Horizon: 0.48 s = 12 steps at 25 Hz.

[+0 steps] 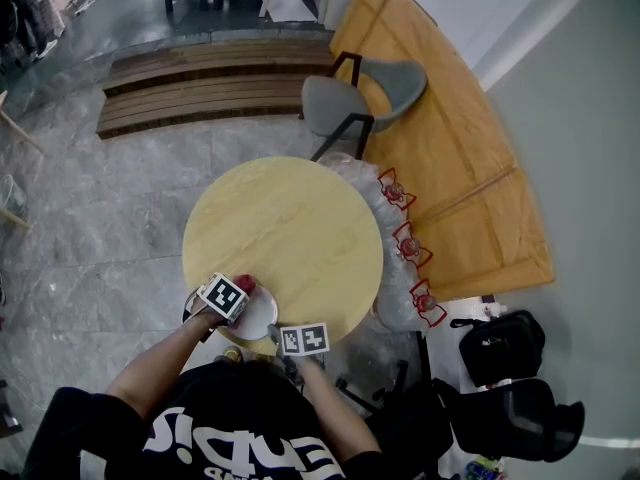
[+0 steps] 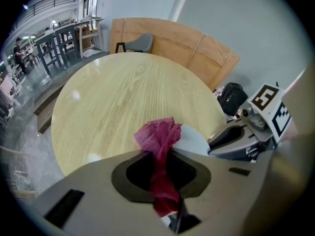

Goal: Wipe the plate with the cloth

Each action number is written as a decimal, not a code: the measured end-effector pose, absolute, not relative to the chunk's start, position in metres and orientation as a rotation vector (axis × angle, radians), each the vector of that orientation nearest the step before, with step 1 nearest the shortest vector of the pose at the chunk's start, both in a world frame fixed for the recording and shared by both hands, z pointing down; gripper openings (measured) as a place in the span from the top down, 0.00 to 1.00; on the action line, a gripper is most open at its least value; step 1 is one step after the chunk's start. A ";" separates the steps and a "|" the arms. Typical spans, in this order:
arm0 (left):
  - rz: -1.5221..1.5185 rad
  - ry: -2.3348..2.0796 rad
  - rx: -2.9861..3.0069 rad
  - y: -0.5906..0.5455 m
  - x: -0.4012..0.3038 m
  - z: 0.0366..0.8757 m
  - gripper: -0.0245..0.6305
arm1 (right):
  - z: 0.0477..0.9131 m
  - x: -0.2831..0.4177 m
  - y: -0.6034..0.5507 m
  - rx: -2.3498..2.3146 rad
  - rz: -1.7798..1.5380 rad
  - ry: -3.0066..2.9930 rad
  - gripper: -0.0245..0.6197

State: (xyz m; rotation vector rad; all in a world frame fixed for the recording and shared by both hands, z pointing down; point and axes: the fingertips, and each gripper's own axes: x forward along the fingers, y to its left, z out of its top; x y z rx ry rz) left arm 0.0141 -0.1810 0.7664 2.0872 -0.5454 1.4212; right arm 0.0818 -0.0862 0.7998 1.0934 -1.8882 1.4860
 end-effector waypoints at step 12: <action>1.434 -0.450 2.133 -0.171 0.042 0.769 0.86 | 0.801 0.082 -0.087 1.093 1.488 -1.881 0.84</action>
